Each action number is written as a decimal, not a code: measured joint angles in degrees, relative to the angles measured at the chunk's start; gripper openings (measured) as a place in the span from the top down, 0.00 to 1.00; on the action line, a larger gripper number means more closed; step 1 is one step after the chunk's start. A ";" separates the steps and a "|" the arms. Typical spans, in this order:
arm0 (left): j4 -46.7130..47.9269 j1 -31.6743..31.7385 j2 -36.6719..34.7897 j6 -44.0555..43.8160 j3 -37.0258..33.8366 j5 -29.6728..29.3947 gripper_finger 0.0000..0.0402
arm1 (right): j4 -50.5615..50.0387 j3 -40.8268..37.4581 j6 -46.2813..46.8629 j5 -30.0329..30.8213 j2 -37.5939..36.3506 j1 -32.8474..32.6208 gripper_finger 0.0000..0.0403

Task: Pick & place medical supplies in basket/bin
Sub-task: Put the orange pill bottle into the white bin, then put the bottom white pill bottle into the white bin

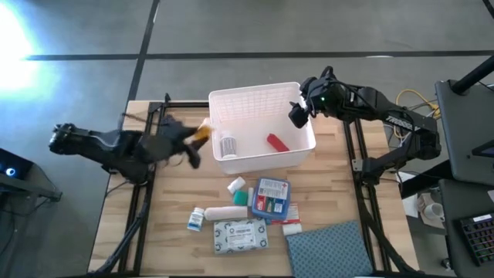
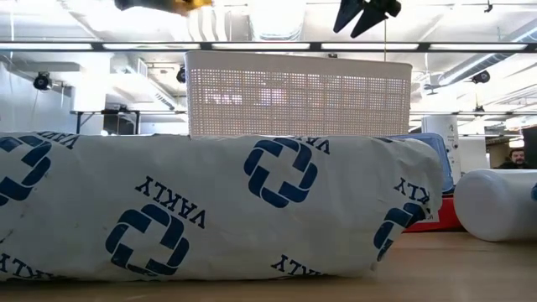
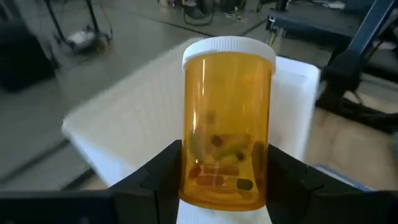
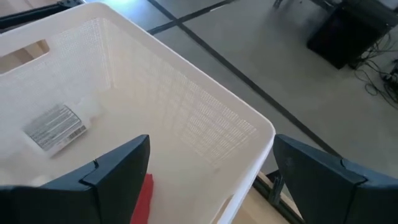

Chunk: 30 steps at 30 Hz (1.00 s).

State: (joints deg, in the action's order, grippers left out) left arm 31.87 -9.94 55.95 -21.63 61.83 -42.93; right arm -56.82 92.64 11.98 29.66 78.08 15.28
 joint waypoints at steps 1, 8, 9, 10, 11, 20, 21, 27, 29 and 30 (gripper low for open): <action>-2.12 2.50 1.76 2.93 0.60 2.52 0.60 | 0.00 0.00 -0.40 -0.05 0.00 0.01 0.18; -8.94 22.38 17.67 8.48 6.74 25.93 0.60 | -2.78 0.00 0.09 -10.76 -0.02 0.02 0.18; -8.69 24.45 20.20 8.50 8.42 28.99 0.60 | -3.72 0.00 1.46 -12.68 -0.02 0.00 0.18; -8.38 26.10 22.84 8.46 10.40 31.75 0.60 | -4.93 0.00 2.82 -14.12 -0.02 -0.06 0.18; -7.69 27.33 25.22 8.50 12.54 33.73 0.60 | -6.30 0.00 4.18 -15.26 -0.02 -0.32 0.18; 8.78 28.20 39.78 16.37 32.43 34.27 0.43 | -17.89 0.00 11.24 -16.05 -0.04 -7.95 0.18; 10.95 28.23 40.82 16.90 33.71 33.94 0.41 | -18.37 0.00 12.05 -15.50 -0.04 -9.03 0.18; 22.82 27.17 40.23 20.05 38.12 31.55 0.35 | -20.15 0.00 19.48 -13.15 -0.07 -14.16 0.18; 23.55 25.35 36.79 20.69 37.01 28.09 0.36 | -20.57 -0.07 22.06 -13.50 -0.07 -16.07 0.18; 23.45 24.57 34.38 20.76 35.83 26.66 0.37 | -20.85 -0.17 23.62 -14.71 -0.09 -16.93 0.18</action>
State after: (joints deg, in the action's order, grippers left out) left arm 55.32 14.63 90.33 -0.87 97.65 -16.27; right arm -77.67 92.47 35.60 14.95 78.00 -1.64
